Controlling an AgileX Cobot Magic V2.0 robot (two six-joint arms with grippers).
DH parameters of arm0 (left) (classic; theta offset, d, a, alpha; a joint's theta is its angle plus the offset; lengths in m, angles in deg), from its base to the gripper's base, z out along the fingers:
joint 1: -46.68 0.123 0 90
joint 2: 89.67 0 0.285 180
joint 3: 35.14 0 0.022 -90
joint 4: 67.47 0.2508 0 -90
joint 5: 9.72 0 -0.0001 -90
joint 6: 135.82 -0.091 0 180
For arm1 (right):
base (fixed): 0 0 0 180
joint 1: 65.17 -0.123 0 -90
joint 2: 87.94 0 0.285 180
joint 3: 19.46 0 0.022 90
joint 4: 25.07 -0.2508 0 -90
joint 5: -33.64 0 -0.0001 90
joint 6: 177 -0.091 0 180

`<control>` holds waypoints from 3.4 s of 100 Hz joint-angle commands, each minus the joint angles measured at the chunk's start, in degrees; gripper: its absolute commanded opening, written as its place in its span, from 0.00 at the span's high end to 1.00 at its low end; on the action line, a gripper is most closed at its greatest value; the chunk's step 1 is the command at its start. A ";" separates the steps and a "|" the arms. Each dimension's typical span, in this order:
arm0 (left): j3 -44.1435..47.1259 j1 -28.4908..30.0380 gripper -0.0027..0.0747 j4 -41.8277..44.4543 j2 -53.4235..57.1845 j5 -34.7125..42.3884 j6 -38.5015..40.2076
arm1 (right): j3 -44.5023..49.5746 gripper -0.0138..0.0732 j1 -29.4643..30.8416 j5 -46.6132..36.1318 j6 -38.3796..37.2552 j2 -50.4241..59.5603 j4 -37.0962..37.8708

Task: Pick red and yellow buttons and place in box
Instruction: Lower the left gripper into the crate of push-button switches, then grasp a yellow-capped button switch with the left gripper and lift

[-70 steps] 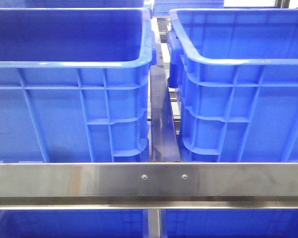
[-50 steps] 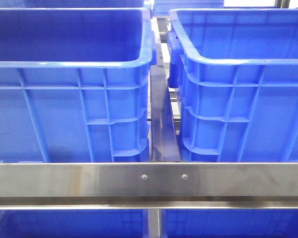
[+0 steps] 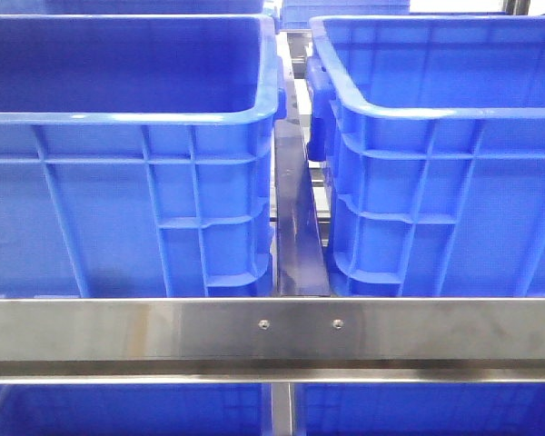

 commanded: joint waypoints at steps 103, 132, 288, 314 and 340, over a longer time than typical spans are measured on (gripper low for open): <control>-32.99 0.49 0.66 -1.65 -30.09 -19.32 0.60 | -1.11 0.92 0.26 -4.49 0.08 1.47 0.62; -43.41 0.23 0.26 -9.09 -44.82 -18.95 -1.38 | -1.11 0.92 0.26 -4.49 0.08 1.47 0.62; -84.71 -5.67 0.39 -2.48 -103.48 -43.46 -4.46 | -1.11 0.92 0.26 -4.49 0.08 1.47 0.62; -84.71 -5.67 0.85 -2.48 -103.48 -43.66 -4.46 | -1.11 0.92 0.26 -4.49 0.08 1.47 0.62; -84.71 -5.67 0.96 -2.48 -100.69 -42.74 -5.39 | -1.11 0.92 0.26 -4.49 0.08 1.47 0.62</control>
